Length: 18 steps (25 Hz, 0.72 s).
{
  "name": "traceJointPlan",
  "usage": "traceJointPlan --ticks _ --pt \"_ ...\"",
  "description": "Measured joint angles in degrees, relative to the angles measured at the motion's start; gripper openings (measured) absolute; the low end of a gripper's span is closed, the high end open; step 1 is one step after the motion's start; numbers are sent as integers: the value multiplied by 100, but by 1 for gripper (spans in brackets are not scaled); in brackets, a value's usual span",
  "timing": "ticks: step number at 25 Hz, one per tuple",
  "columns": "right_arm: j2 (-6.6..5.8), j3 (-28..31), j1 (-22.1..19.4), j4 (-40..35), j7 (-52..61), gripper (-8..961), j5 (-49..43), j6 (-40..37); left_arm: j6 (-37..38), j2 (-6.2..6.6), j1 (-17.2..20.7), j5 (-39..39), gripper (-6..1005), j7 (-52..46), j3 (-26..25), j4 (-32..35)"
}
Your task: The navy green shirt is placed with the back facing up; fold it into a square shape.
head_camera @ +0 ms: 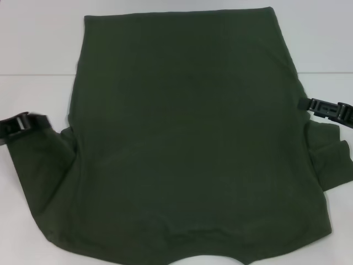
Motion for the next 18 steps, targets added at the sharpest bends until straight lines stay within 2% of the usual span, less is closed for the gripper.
traceJointPlan --ticks 4,8,13,18 --pt "0 -1 -3 0 0 854 16 20 459 -31 -65 -20 4 -682 588 191" --pt "0 -1 -4 0 -2 854 21 44 478 -52 -225 -25 5 -838 889 39" --pt "0 -1 -32 7 -8 854 22 46 222 -48 -603 -42 4 -814 1035 -732" --pt "-2 0 -59 8 -9 854 22 59 73 9 -795 -55 36 -859 1046 -1250"
